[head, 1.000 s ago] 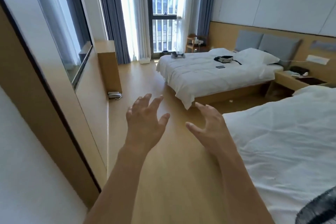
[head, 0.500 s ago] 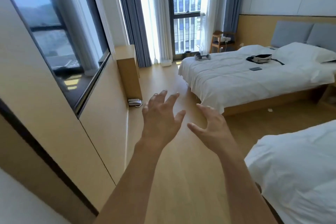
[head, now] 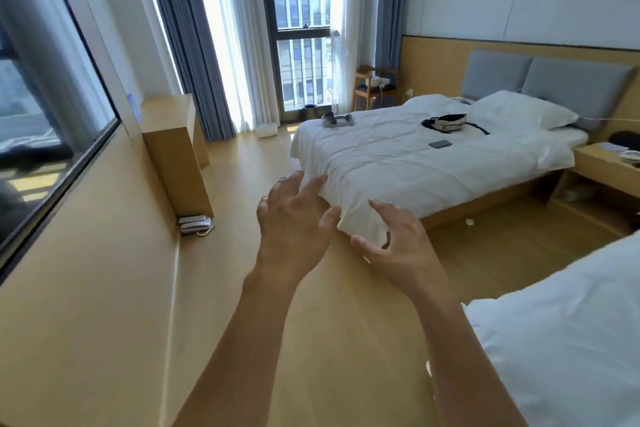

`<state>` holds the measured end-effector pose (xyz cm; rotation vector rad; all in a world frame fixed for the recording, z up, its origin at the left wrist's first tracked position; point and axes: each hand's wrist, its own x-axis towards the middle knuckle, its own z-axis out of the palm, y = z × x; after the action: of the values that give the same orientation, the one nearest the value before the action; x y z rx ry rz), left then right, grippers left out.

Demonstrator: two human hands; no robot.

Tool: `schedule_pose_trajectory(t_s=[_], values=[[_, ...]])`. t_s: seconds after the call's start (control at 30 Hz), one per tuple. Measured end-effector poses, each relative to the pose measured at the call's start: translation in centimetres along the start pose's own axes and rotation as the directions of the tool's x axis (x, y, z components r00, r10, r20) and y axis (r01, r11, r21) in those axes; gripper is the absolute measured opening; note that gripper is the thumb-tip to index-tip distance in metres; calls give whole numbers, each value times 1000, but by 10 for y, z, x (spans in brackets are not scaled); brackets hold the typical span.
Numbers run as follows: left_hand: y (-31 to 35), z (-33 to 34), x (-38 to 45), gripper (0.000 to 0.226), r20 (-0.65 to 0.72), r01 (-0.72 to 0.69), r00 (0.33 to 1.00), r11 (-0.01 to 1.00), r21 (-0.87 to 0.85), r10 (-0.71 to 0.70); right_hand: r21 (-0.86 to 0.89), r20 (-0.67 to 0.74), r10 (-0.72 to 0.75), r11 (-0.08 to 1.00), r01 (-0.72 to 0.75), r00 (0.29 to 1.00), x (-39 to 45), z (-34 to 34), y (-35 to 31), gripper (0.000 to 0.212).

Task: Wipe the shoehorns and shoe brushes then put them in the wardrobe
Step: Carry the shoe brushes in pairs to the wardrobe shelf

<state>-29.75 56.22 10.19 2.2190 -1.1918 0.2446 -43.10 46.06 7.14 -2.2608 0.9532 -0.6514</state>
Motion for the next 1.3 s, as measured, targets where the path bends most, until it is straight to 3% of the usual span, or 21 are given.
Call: schedule_pose_trajectory(t_s=[0.27, 0.67, 1.03, 1.3], values=[[16, 113, 139, 58, 121, -191, 971, 974, -124, 206, -76, -184, 202, 973, -219, 962, 110, -26, 79, 70], [56, 245, 363, 61, 268, -490, 818, 861, -138, 509, -106, -464, 393, 865, -490, 794, 287, -55, 167, 71], [117, 372, 490, 64, 301, -580, 748, 803, -139, 592, -111, -533, 460, 794, -598, 710, 422, -91, 284, 74], [206, 463, 614, 64, 308, -575, 749, 806, -139, 587, -126, -497, 465, 796, -591, 732, 559, -161, 374, 75]])
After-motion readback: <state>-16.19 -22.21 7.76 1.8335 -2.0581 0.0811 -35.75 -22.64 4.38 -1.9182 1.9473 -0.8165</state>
